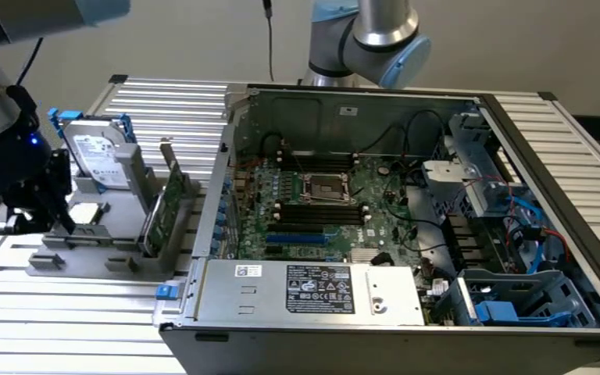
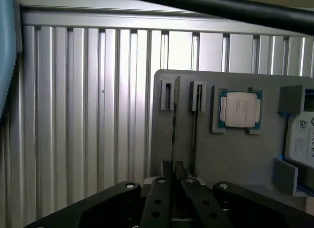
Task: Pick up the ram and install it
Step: 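Pick up the ram and move it above insertion slot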
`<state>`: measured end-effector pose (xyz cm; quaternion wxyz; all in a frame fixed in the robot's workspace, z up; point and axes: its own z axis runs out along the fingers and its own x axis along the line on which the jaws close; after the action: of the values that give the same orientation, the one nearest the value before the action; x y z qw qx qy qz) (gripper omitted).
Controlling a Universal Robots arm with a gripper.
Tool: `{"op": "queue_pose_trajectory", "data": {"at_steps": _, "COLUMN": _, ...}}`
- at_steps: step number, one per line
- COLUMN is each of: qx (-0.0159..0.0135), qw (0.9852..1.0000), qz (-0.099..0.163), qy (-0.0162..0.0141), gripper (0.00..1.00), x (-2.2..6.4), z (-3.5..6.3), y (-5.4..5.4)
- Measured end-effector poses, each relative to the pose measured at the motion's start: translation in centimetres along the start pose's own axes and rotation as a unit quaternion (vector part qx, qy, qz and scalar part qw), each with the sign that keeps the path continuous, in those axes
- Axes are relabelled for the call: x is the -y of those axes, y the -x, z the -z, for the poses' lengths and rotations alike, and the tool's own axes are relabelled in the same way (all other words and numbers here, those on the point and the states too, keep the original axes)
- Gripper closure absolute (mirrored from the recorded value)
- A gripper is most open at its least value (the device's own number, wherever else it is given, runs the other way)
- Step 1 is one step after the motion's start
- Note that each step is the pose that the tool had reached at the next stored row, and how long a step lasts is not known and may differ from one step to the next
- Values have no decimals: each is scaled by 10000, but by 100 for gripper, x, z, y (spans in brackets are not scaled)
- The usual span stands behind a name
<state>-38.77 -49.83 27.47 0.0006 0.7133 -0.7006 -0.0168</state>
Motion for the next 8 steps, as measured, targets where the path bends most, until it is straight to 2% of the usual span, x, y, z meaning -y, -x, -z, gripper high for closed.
{"op": "queue_pose_trajectory", "data": {"at_steps": 8, "qx": -1, "qw": 10000, "qz": -1, "qy": 0, "gripper": 86, "x": 83, "z": 367, "y": 21}}
